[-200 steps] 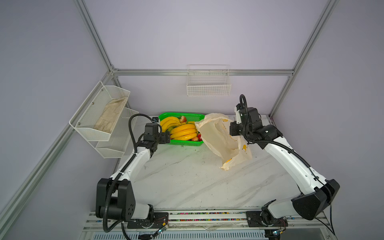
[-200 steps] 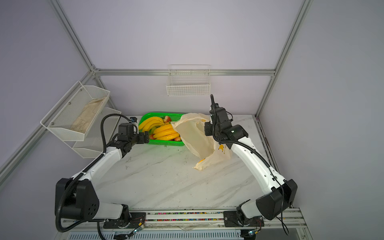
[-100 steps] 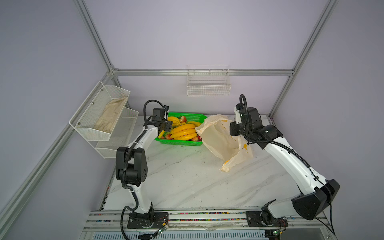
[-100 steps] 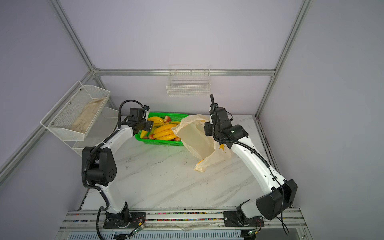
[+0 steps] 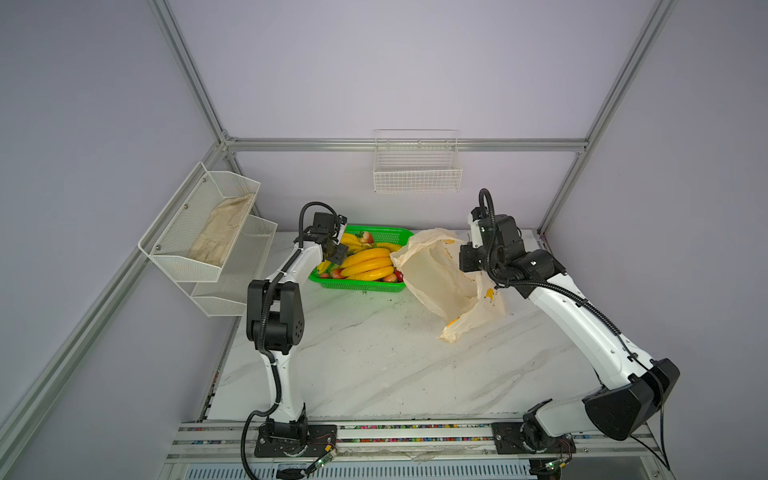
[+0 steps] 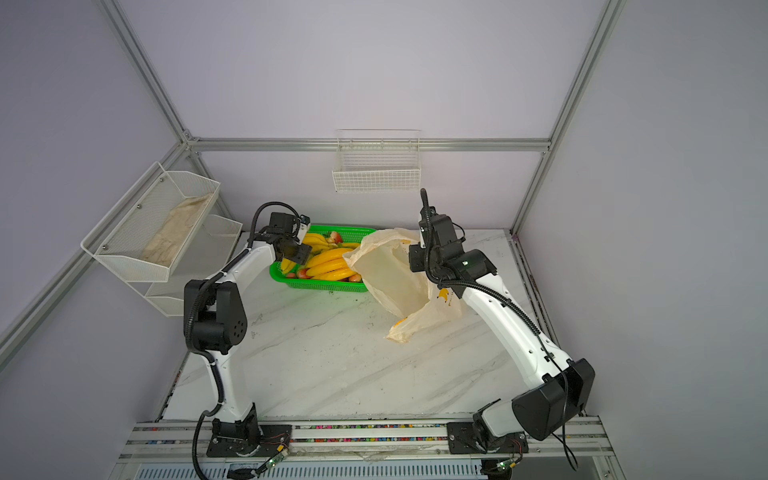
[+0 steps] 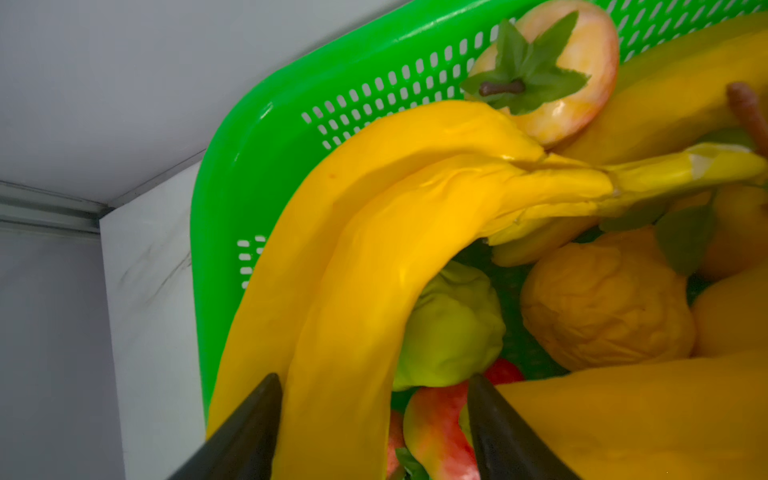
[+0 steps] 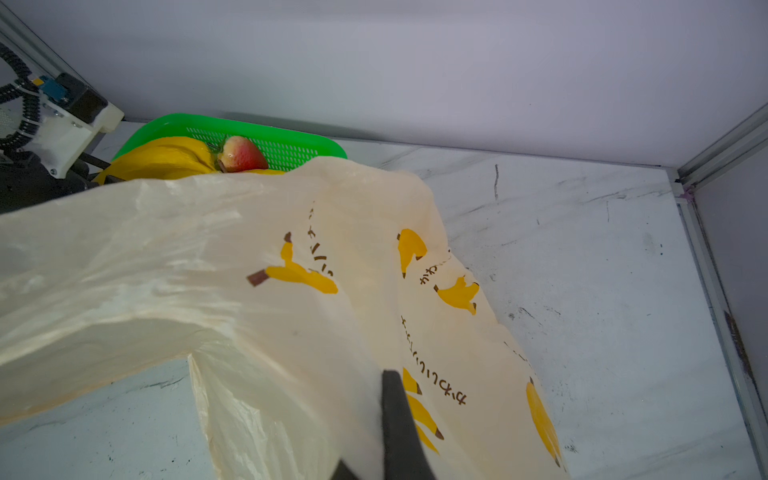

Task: Place the fake fruits into the plastic bag and tie a complex knot
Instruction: 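Grasp the yellow banana bunch with the left gripper and lift it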

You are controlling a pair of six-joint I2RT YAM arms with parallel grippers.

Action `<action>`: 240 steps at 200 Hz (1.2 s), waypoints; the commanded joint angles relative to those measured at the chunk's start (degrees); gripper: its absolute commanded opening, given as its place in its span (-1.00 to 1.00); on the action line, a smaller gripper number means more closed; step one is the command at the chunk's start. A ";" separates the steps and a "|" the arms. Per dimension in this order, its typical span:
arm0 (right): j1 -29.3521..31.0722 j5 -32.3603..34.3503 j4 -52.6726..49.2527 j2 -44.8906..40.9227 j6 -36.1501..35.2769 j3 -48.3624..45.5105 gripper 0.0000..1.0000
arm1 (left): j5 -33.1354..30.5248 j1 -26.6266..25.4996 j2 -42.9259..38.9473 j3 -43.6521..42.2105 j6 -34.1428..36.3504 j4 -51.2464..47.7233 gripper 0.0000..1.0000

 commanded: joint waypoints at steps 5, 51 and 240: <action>-0.01 0.41 1.39 -0.14 0.02 -0.78 -1.00 | 1.39 0.29 0.89 7.28 1.96 -1.68 0.29; -0.01 0.41 1.57 0.16 -0.01 -1.04 -1.00 | 0.42 0.21 2.73 10.25 2.49 -3.46 0.03; -0.01 3.97 3.26 5.10 0.08 3.42 -1.00 | 3.98 -2.90 -47.01 -23.83 -22.19 9.04 -0.42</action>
